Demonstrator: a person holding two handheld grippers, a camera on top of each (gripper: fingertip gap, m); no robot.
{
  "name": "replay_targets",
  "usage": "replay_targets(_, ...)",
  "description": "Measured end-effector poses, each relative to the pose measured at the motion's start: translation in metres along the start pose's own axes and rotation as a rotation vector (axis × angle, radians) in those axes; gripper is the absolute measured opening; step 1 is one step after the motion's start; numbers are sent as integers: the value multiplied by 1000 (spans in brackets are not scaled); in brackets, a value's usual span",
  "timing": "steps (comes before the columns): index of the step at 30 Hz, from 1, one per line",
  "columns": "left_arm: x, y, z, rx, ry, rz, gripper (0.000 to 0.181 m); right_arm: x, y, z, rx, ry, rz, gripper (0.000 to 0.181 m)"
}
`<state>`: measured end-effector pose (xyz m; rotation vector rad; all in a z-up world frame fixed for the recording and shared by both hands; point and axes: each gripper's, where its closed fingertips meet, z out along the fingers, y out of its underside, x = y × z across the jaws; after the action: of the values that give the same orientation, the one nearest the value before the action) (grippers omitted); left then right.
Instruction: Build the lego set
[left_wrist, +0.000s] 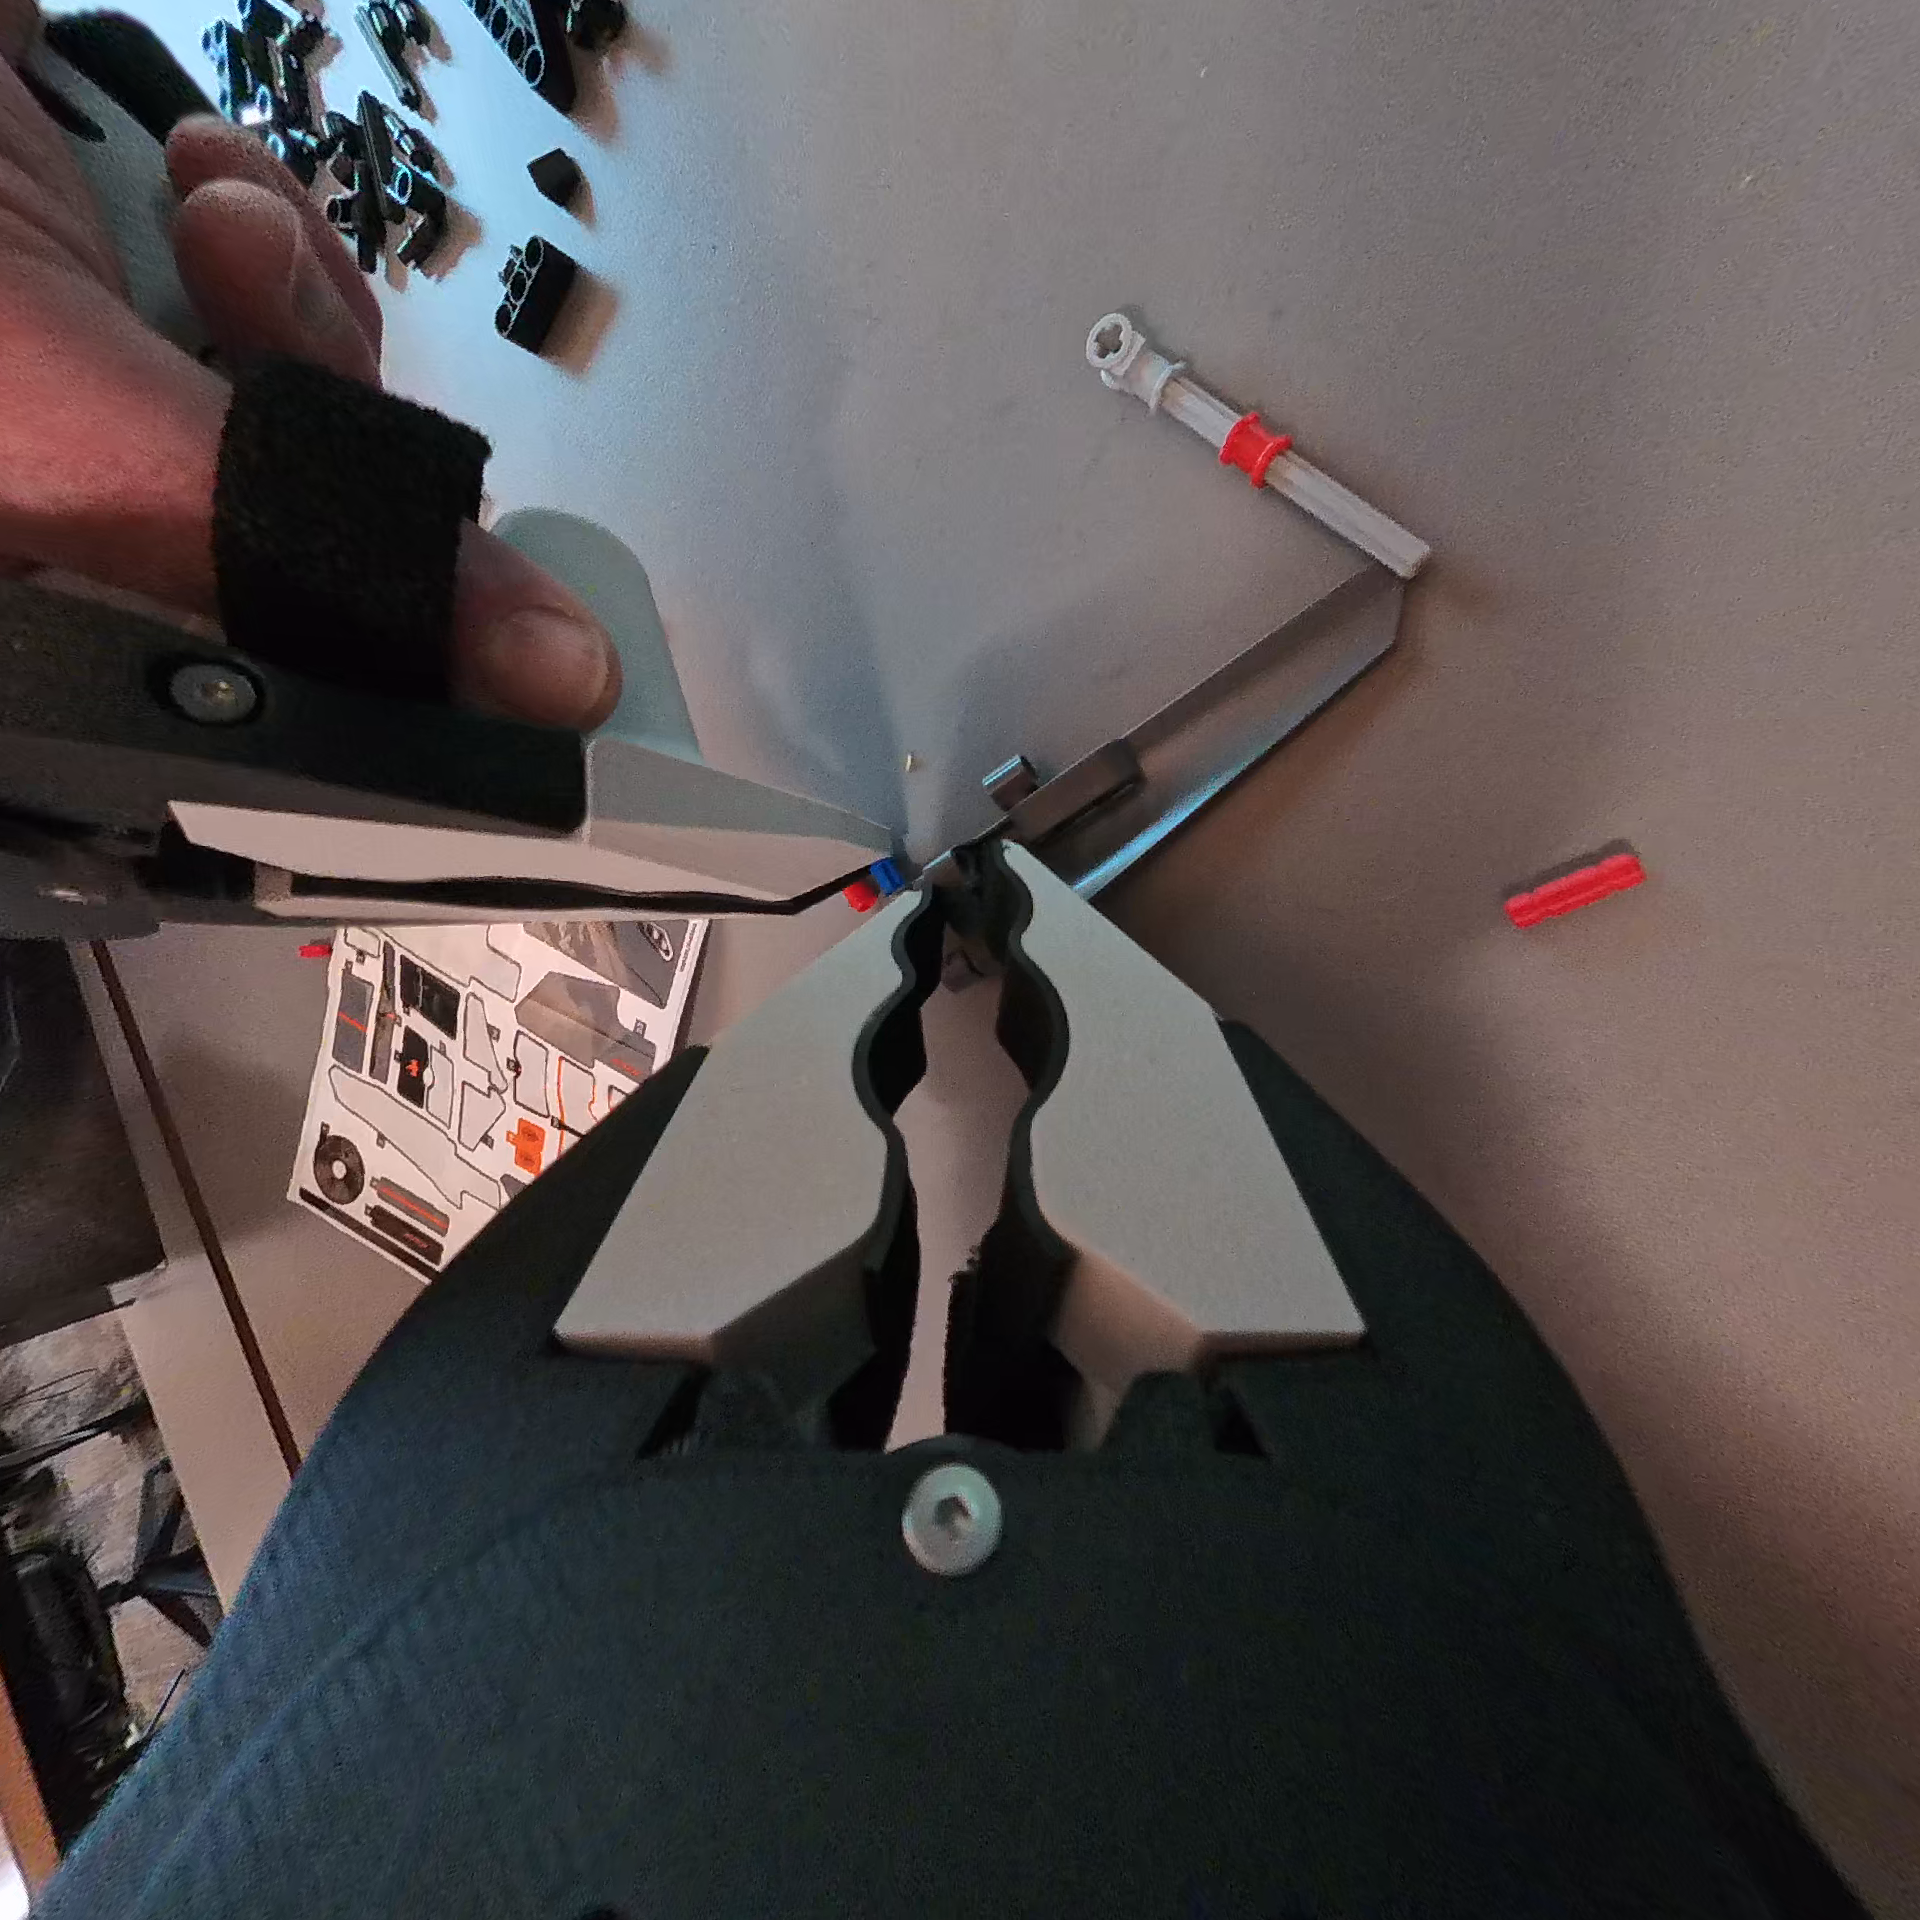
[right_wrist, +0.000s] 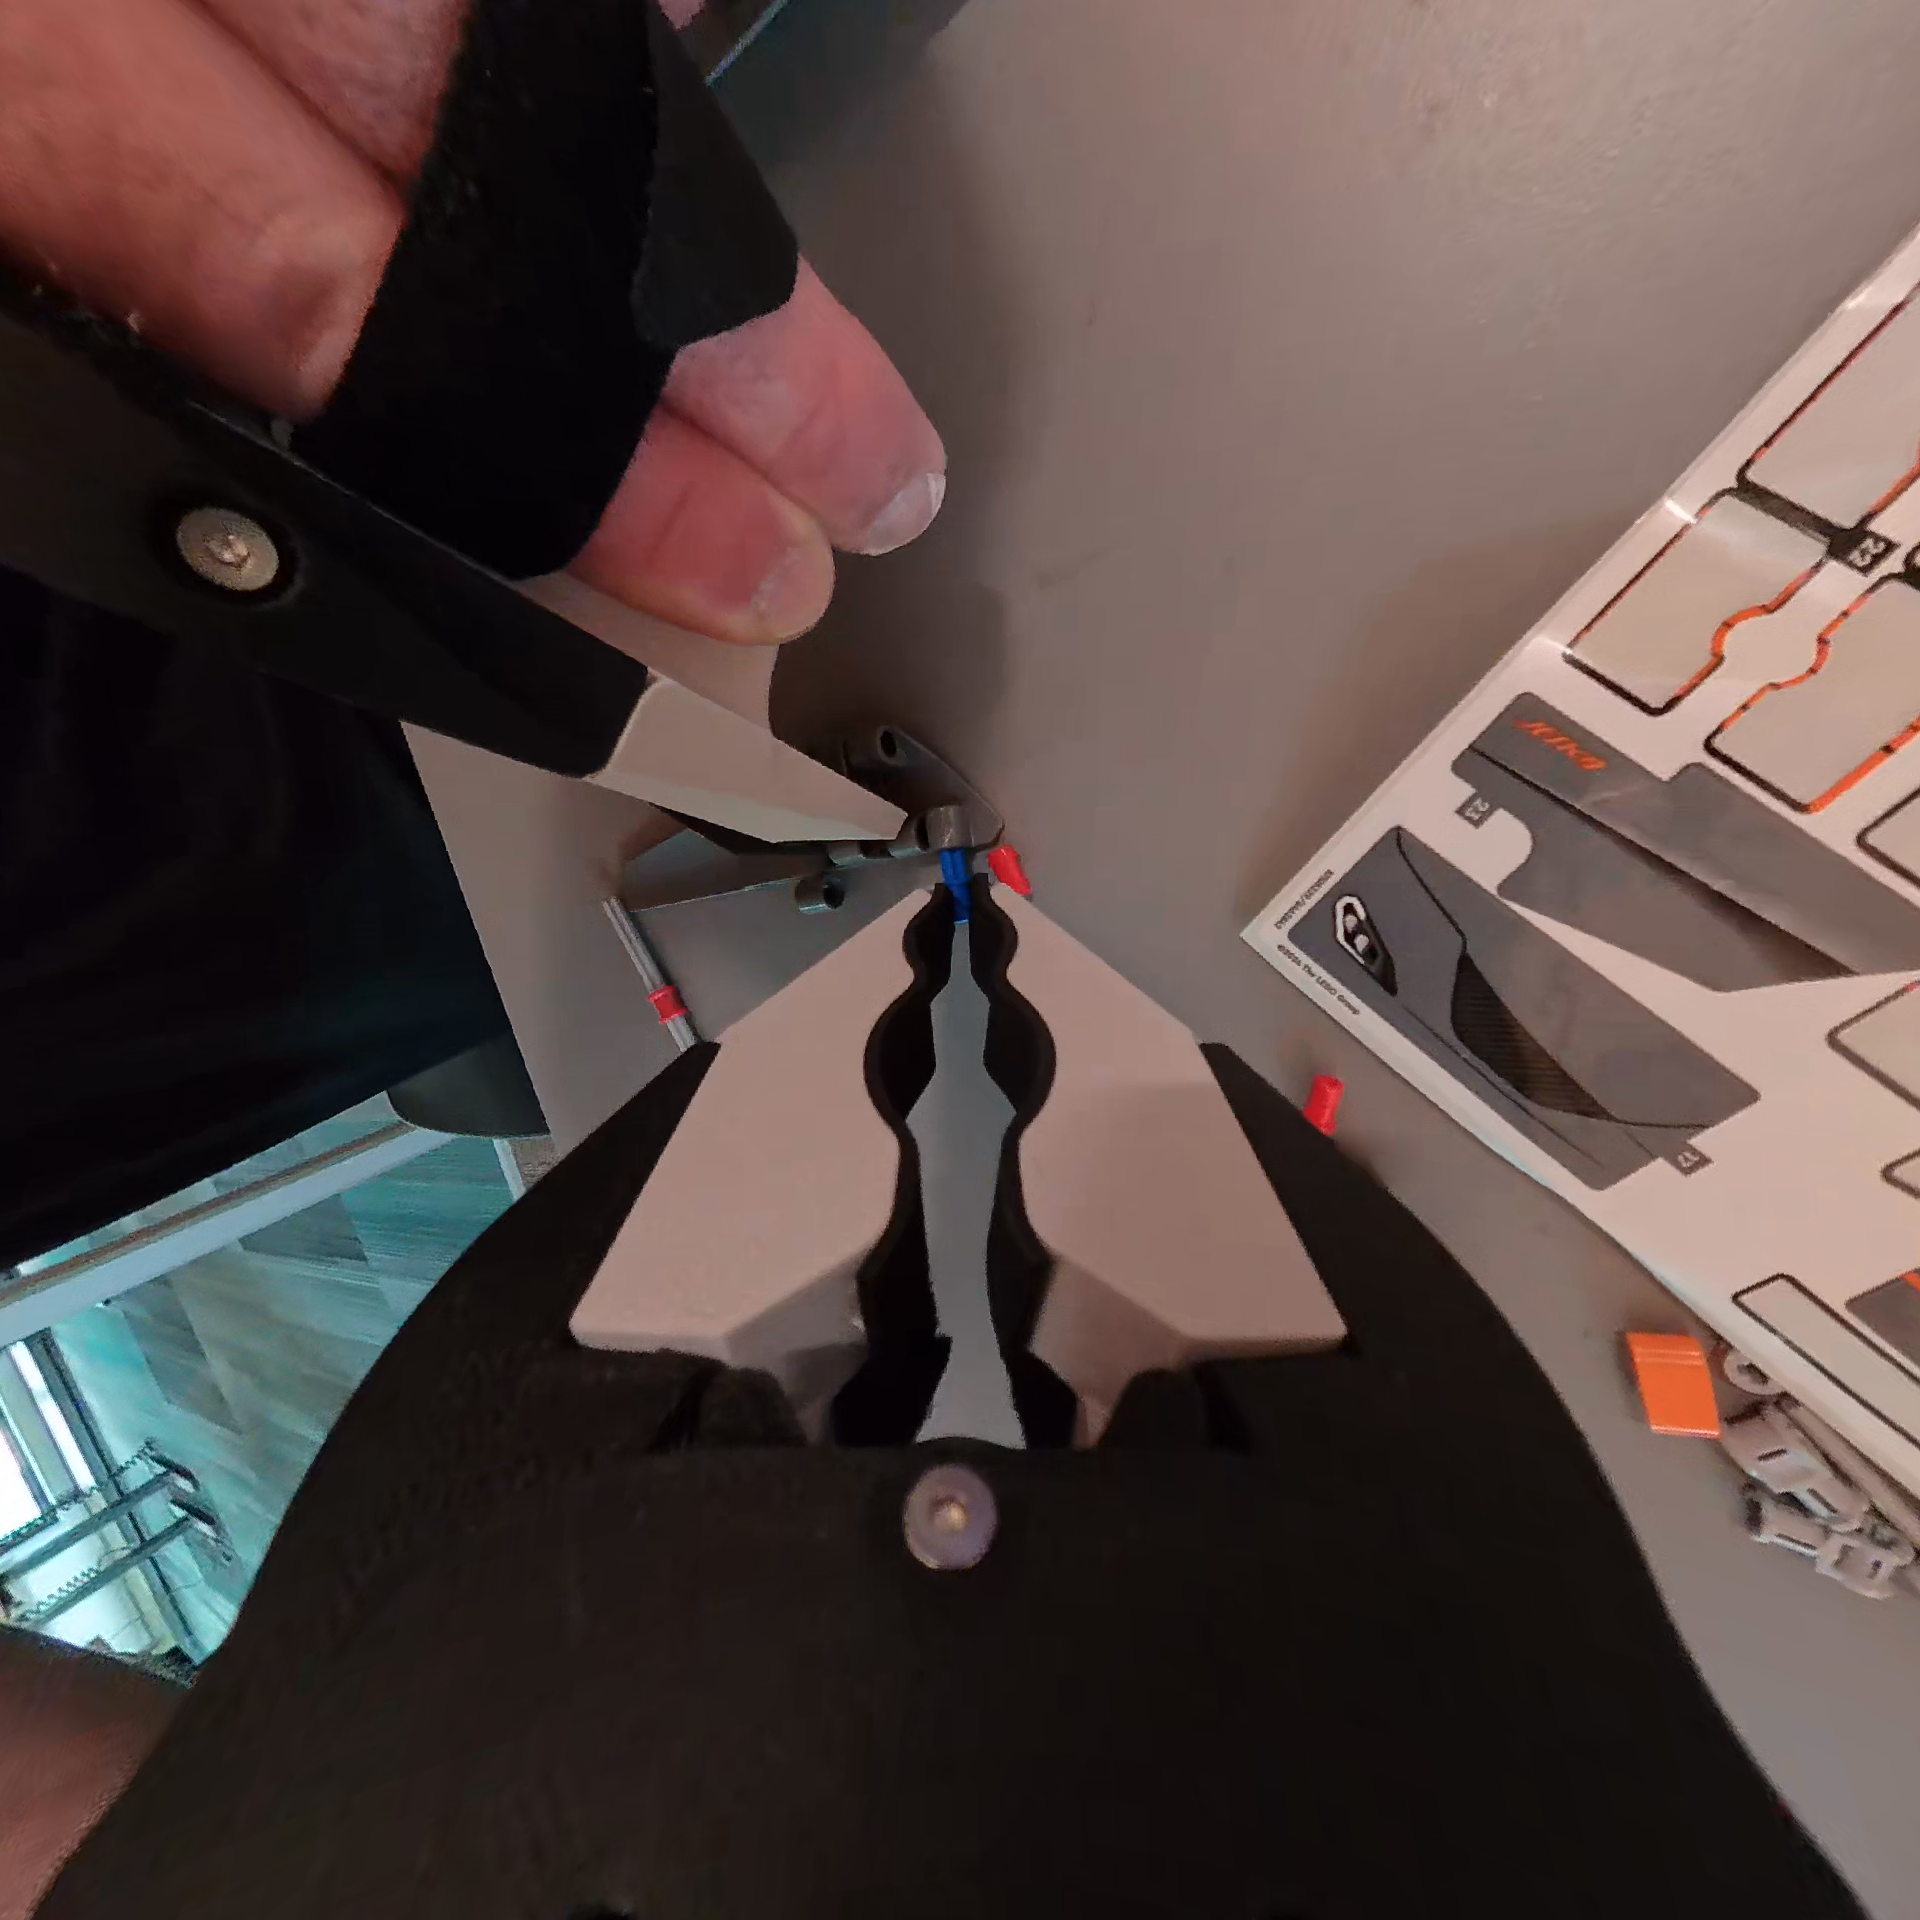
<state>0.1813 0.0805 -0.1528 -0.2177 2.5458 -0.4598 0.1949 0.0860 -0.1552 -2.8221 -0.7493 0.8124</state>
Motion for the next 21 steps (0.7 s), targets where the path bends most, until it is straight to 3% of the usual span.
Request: replay_targets(21,0,-1,0,62,4,-12,4,0,-1,0,-27,-46,-165,0)
